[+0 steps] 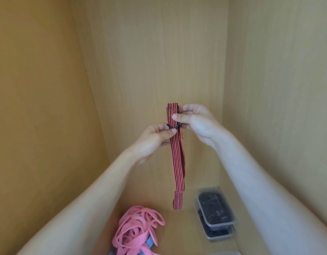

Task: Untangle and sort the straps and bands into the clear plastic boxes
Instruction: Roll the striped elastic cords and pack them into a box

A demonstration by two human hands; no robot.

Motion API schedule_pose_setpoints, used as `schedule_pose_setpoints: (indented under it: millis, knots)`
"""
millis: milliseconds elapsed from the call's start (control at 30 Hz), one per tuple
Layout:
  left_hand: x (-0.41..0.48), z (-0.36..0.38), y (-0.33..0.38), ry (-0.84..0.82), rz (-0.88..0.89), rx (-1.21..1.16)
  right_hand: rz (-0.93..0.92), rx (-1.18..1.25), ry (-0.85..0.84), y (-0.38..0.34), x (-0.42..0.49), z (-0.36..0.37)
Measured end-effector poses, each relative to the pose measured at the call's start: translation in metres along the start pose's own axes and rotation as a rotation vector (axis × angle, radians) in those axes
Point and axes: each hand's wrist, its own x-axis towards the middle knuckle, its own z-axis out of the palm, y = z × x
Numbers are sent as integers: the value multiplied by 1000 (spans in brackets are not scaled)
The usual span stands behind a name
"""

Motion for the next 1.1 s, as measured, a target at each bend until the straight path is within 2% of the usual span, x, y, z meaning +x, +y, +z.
schedule_pose_setpoints:
  millis: [267, 400, 500, 700, 800, 967, 1100]
  knots:
    - [-3, 9, 5, -51, 57, -64, 97, 298, -104, 1, -2, -5]
    - [-5, 10, 9, -89, 75, -15, 152, 396, -72, 6, 0, -12]
    - [-4, 6, 9, -104, 44, -7, 121, 328, -34, 10, 0, -15]
    - [-1, 1, 6, -144, -37, -202, -14, 22, -64, 14, -5, -13]
    - [-2, -1, 6, -162, -52, -220, -79, -3, -84, 16, -6, -13]
    - [-4, -10, 12, -125, -84, -351, -74, -7, -248, 21, -12, -13]
    - [-3, -13, 9, -128, -112, -322, -60, -33, -200, 17, -13, -11]
